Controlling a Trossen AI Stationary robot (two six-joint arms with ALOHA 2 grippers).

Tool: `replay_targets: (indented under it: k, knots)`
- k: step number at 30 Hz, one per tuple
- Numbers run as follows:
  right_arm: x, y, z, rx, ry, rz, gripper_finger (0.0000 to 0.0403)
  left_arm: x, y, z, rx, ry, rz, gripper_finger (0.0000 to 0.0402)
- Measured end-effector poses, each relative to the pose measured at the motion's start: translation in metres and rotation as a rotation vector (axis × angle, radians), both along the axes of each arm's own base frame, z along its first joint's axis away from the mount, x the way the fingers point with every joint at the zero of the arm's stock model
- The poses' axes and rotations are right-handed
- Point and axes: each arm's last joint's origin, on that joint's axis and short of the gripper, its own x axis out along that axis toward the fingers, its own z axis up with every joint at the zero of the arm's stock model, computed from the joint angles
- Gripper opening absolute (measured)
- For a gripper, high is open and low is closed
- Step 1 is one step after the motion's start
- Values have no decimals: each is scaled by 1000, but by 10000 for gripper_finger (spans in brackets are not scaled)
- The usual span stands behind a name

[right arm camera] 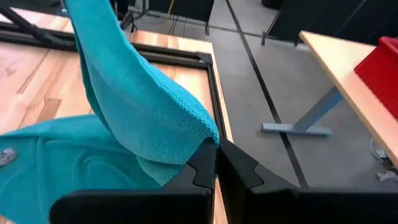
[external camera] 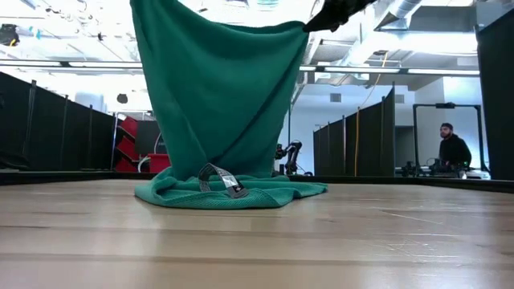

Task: Roll towel
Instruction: Roll the blue towel

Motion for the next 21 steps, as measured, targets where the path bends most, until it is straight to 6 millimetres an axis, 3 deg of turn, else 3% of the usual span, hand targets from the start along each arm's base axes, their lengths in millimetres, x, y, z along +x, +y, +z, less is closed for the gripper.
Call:
replay_targets:
  k: [5, 13, 21]
  knots:
    - [-3, 0, 16, -24, -54, -13, 0, -13, 12, 27, 58, -84, 3, 0]
    - [-22, 2, 65, -92, -171, -57, 0, -32, 19, 75, 163, -226, -10, 0]
    - [-48, 2, 98, -129, -226, -138, 0, -38, 24, 98, 254, -272, -13, 0]
